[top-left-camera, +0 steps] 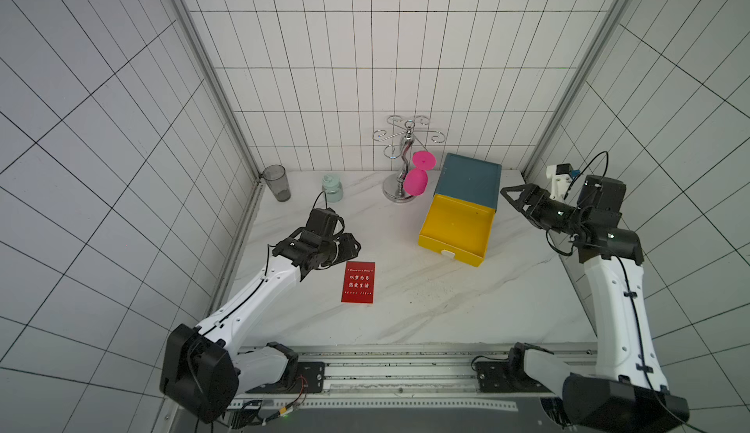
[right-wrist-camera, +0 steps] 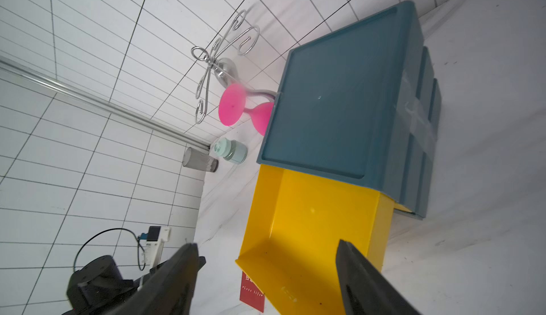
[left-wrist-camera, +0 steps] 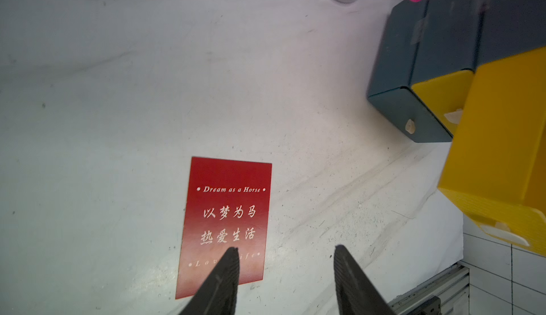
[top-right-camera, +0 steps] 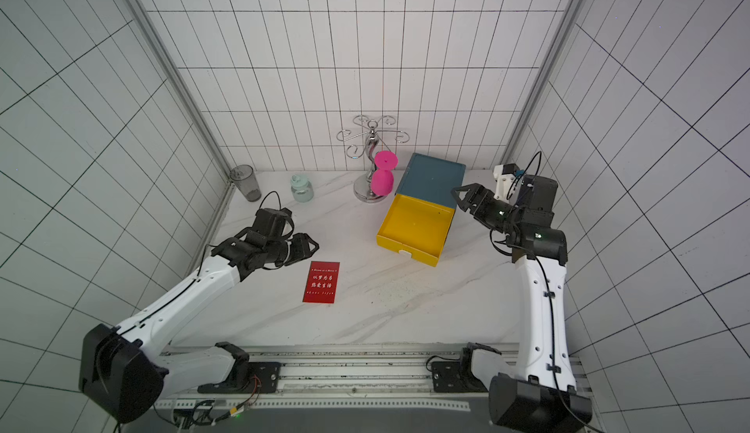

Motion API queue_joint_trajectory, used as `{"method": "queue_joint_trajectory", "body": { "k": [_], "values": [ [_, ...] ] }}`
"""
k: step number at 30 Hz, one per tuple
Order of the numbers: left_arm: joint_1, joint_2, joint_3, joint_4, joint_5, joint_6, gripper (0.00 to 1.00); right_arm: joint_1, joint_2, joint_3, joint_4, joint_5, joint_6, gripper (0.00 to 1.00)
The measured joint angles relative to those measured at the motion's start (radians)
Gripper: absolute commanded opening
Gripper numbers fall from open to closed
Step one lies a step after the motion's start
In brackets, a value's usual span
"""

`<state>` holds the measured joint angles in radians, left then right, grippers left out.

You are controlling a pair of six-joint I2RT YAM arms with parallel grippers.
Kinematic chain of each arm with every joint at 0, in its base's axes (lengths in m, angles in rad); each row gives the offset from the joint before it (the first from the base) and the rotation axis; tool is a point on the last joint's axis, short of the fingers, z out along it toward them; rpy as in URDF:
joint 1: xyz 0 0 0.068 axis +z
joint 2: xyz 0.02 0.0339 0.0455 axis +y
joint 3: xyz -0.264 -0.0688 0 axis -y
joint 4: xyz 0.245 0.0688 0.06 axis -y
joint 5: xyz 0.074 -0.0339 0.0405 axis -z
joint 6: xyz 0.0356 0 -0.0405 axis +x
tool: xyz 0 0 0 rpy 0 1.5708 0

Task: Take the postcards out of the drawer
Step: Place the postcard at the center of the board, then close the drawer in the storage box.

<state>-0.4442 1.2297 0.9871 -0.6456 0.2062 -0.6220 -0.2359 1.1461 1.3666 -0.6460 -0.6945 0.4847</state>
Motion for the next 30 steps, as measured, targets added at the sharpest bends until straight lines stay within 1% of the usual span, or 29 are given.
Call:
{"method": "queue_joint_trajectory", "body": {
  "k": [4, 8, 11, 14, 22, 30],
  "values": [
    [-0.055, 0.039, 0.053, 0.03, 0.013, 0.083, 0.52, -0.01, 0.105, 0.078, -0.011, 0.082, -0.011, 0.71],
    [-0.127, 0.103, 0.103, 0.052, 0.016, 0.167, 0.54, -0.013, 0.23, 0.097, -0.017, 0.144, -0.016, 0.69],
    [-0.182, 0.137, 0.134, 0.071, 0.008, 0.228, 0.55, -0.013, 0.303, 0.098, -0.02, 0.167, -0.016, 0.69],
    [-0.217, 0.168, 0.161, 0.094, 0.003, 0.27, 0.55, -0.013, 0.349, 0.098, -0.016, 0.177, -0.013, 0.68],
    [-0.252, 0.26, 0.205, 0.144, -0.019, 0.345, 0.56, 0.003, 0.409, 0.141, 0.006, 0.188, -0.009, 0.66],
    [-0.283, 0.364, 0.268, 0.169, -0.023, 0.383, 0.57, 0.062, 0.503, 0.163, 0.014, 0.216, -0.013, 0.65]
  ]
}}
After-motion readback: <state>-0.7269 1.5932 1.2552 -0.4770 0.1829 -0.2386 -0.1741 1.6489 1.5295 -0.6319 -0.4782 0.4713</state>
